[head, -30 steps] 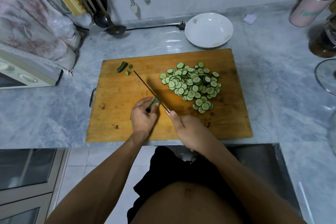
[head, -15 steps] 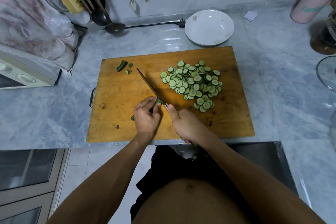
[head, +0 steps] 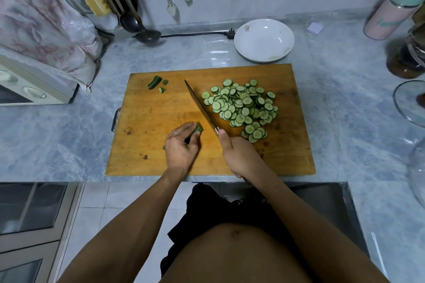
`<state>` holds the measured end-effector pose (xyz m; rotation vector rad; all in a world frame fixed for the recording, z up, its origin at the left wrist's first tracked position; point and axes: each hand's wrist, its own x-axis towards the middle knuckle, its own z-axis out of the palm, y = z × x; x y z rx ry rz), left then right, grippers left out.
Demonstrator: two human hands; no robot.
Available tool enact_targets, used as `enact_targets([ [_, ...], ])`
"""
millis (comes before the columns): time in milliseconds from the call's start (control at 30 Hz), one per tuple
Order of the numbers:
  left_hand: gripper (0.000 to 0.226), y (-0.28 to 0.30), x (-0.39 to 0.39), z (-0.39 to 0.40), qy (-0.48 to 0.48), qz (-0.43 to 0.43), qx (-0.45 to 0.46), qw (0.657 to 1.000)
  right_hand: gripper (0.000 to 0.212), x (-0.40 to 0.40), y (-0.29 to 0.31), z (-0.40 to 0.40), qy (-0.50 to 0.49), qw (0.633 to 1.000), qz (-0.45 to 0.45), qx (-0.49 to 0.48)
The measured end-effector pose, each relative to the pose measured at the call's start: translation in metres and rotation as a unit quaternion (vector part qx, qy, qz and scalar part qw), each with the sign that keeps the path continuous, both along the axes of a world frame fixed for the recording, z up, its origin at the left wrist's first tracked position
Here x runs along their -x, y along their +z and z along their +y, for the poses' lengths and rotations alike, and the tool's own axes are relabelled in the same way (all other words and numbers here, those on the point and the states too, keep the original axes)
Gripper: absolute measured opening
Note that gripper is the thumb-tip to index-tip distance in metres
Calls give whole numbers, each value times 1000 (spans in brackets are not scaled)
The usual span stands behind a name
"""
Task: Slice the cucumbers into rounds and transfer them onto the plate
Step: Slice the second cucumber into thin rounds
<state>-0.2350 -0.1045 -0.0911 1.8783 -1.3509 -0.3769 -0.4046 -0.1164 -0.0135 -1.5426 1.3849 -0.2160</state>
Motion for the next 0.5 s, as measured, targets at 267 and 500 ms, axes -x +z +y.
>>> enact_targets([
  [267,22,1,-4,0,-2,17,5,1000,71,6,16,17,34,999,-20,-13],
  [500,22,1,-2,0,4,27,4,1000,68,8,21,23,36,999,-29,-13],
])
